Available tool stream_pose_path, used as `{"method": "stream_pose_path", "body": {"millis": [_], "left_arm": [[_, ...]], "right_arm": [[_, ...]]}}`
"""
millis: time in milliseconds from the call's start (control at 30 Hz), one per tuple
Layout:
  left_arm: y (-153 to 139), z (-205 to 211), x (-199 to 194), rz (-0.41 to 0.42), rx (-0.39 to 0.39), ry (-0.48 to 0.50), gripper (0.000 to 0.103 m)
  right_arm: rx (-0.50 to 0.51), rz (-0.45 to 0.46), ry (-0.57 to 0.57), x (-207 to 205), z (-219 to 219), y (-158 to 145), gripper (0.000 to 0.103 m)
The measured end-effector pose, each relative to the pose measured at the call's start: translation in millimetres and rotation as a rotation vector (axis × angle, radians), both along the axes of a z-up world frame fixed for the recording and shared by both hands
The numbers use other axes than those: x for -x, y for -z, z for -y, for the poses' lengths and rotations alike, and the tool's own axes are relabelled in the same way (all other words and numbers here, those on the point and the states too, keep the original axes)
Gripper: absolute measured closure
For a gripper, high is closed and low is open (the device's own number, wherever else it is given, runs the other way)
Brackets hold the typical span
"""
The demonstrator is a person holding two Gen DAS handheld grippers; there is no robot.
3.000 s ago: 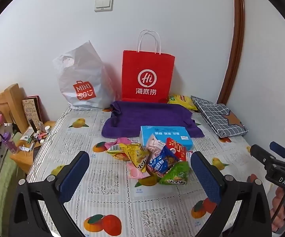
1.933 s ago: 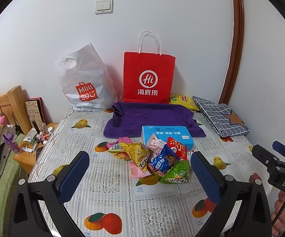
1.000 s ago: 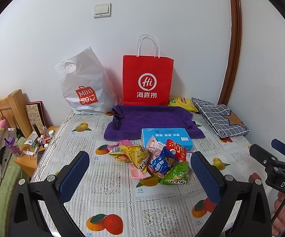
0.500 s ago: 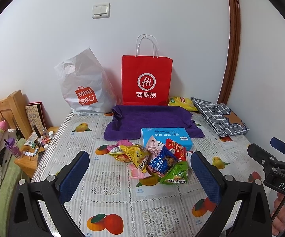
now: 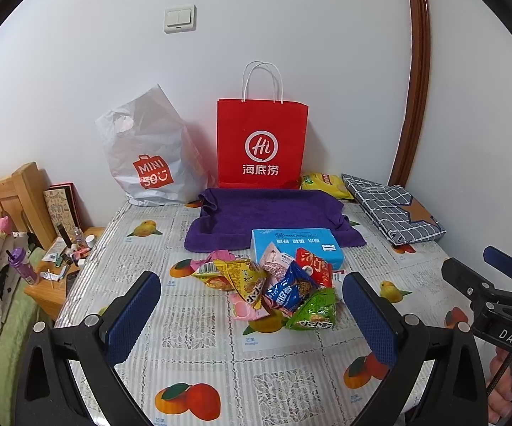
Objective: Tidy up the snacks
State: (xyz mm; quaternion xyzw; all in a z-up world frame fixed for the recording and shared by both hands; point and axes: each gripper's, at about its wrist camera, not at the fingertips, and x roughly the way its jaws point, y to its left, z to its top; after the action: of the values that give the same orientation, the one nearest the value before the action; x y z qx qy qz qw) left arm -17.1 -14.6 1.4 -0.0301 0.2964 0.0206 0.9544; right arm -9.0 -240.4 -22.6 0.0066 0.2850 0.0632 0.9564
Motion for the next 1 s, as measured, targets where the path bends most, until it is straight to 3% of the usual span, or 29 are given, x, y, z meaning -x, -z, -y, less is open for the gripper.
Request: {"method": "stream_pose_path", "body": {"millis": [667, 1000], "left_arm": [[2.9, 1.5, -6.7, -0.006, -0.011, 0.009, 0.0], [23.6, -2.0, -36.0, -0.065, -0.034, 0.013, 0.0]], "right_arm": [[0.001, -0.001, -0.013, -3.1, -3.5, 7.1, 0.004], [-0.007, -0.052, -0.009, -33.2, -3.7, 25.7, 0.004]]}}
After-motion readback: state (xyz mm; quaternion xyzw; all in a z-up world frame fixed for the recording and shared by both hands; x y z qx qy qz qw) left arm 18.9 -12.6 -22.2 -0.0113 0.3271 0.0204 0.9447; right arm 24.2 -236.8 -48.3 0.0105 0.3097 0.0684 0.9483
